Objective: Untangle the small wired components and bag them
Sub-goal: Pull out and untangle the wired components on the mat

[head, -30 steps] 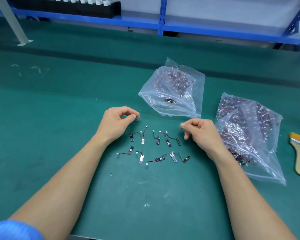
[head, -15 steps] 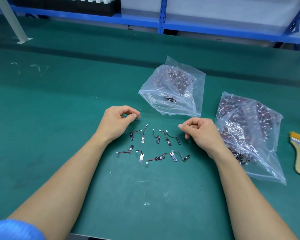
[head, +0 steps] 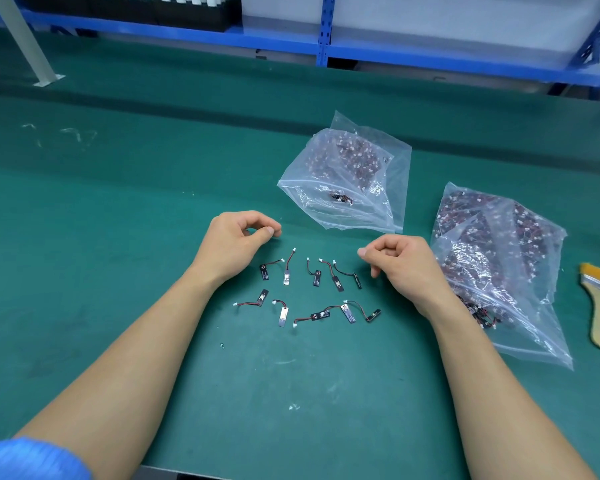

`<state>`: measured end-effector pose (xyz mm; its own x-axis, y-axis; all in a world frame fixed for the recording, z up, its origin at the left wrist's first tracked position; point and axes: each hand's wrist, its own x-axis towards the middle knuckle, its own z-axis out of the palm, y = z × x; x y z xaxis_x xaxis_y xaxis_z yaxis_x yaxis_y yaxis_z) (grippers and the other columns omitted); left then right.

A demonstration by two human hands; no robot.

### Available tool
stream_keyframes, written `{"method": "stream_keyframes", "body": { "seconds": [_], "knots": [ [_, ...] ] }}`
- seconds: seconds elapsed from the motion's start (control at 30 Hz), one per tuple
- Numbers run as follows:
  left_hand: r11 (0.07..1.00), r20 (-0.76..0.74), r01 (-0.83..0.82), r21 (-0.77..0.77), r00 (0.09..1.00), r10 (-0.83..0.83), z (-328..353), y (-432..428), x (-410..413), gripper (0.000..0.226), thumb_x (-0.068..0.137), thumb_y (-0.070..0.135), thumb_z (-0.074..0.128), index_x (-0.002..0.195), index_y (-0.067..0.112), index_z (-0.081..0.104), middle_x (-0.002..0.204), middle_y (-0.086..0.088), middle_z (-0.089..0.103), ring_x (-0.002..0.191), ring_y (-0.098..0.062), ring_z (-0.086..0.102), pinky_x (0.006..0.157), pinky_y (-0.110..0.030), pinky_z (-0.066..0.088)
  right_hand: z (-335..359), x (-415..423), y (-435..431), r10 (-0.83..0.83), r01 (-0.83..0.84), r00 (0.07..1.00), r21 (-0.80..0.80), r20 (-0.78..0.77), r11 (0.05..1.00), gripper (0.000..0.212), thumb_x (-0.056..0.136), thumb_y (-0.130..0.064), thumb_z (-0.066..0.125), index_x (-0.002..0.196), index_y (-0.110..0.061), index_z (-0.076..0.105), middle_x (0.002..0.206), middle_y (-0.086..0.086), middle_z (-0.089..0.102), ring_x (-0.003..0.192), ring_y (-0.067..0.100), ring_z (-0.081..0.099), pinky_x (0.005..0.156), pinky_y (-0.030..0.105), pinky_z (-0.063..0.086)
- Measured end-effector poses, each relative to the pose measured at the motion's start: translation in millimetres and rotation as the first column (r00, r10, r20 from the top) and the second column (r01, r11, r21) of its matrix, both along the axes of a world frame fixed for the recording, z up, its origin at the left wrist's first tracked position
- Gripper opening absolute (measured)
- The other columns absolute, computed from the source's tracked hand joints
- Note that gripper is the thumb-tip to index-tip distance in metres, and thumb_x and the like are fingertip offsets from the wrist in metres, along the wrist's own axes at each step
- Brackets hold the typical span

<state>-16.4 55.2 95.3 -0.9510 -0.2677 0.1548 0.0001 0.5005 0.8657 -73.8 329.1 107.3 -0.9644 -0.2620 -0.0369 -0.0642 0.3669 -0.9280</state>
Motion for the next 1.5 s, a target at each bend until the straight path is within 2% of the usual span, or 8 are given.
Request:
{"method": "stream_keyframes", "body": {
  "seconds": [0.17,0.47,0.6,0.77,0.97,1.13,1.33,1.5],
  "knots": [
    [1.000,0.000,0.001,0.000,1.000,-0.001,0.7,0.9,-0.1,0.018,0.094,0.021,0.065,0.084,0.033,0.075,0.089,0.022,0.074,0.068,-0.027,0.050,0.068,-0.026,0.045,0.0,0.0,0.0,0.000,0.000,1.000,-0.002,0.003,1.000,0.021,0.087,-0.022,0.077,0.068,-0.017,0.069,0.051,-0.002,0.061,0.041,0.004,0.040,0.045,0.010,0.034],
    [1.000,0.002,-0.002,-0.004,1.000,0.002,0.5,0.9,-0.6,0.018,0.094,0.022,0.065,0.085,0.034,0.075,0.089,0.023,0.074,0.070,-0.030,0.052,0.070,-0.027,0.046,-0.6,-0.3,0.5,0.000,0.000,1.000,0.005,0.000,1.000,0.021,0.087,-0.023,0.077,0.069,-0.016,0.069,0.051,-0.002,0.062,0.043,0.005,0.040,0.045,0.011,0.034],
    [1.000,-0.005,0.001,0.000,1.000,-0.001,-0.2,0.0,-0.5,0.019,0.094,0.021,0.065,0.084,0.035,0.075,0.089,0.023,0.074,0.065,-0.018,0.047,0.067,-0.025,0.045,-1.6,-0.7,0.7,0.002,-0.002,1.000,0.003,-0.002,1.000,0.022,0.087,-0.024,0.078,0.068,-0.017,0.069,0.051,-0.002,0.062,0.044,0.006,0.041,0.046,0.010,0.035],
    [1.000,-0.005,0.004,0.004,1.000,-0.004,-0.8,-0.4,-0.7,0.017,0.094,0.020,0.065,0.087,0.032,0.075,0.089,0.021,0.074,0.068,-0.030,0.049,0.072,-0.030,0.048,-2.3,-1.4,0.7,0.003,-0.003,1.000,0.001,-0.001,1.000,0.022,0.087,-0.025,0.077,0.067,-0.018,0.069,0.051,-0.002,0.062,0.044,0.007,0.041,0.046,0.011,0.035],
    [1.000,-0.004,0.010,0.008,1.000,-0.010,-0.8,-0.5,-0.5,0.018,0.094,0.020,0.065,0.086,0.032,0.075,0.088,0.021,0.075,0.062,-0.016,0.045,0.068,-0.026,0.045,-3.5,-2.0,0.5,0.005,-0.005,1.000,-0.006,-0.001,1.000,0.022,0.086,-0.025,0.078,0.068,-0.018,0.070,0.051,-0.002,0.062,0.045,0.007,0.042,0.046,0.011,0.034],
    [1.000,0.005,0.004,-0.002,1.000,-0.004,-0.2,-0.1,0.1,0.017,0.094,0.021,0.065,0.087,0.032,0.075,0.089,0.021,0.075,0.074,-0.035,0.056,0.077,-0.036,0.052,-3.8,-2.7,0.7,0.006,-0.006,1.000,-0.011,-0.003,1.000,0.022,0.086,-0.025,0.078,0.068,-0.018,0.070,0.051,-0.002,0.062,0.044,0.007,0.042,0.046,0.010,0.035],
    [1.000,0.007,0.000,-0.009,1.000,0.000,-0.1,0.5,-0.2,0.017,0.094,0.021,0.065,0.087,0.032,0.075,0.089,0.022,0.074,0.079,-0.035,0.060,0.081,-0.038,0.053,-4.3,-2.8,0.5,0.006,-0.007,1.000,-0.009,-0.004,1.000,0.021,0.087,-0.024,0.078,0.069,-0.017,0.070,0.051,-0.002,0.062,0.043,0.006,0.042,0.045,0.010,0.034],
    [1.000,0.004,0.005,0.004,1.000,-0.005,-1.0,-0.4,-0.9,0.017,0.094,0.021,0.065,0.086,0.033,0.075,0.088,0.022,0.074,0.064,-0.016,0.050,0.071,-0.031,0.049,-3.6,-2.2,0.5,0.007,-0.007,1.000,-0.007,-0.008,1.000,0.021,0.087,-0.023,0.077,0.069,-0.016,0.069,0.050,-0.002,0.061,0.042,0.004,0.041,0.045,0.010,0.034]
  ]
}}
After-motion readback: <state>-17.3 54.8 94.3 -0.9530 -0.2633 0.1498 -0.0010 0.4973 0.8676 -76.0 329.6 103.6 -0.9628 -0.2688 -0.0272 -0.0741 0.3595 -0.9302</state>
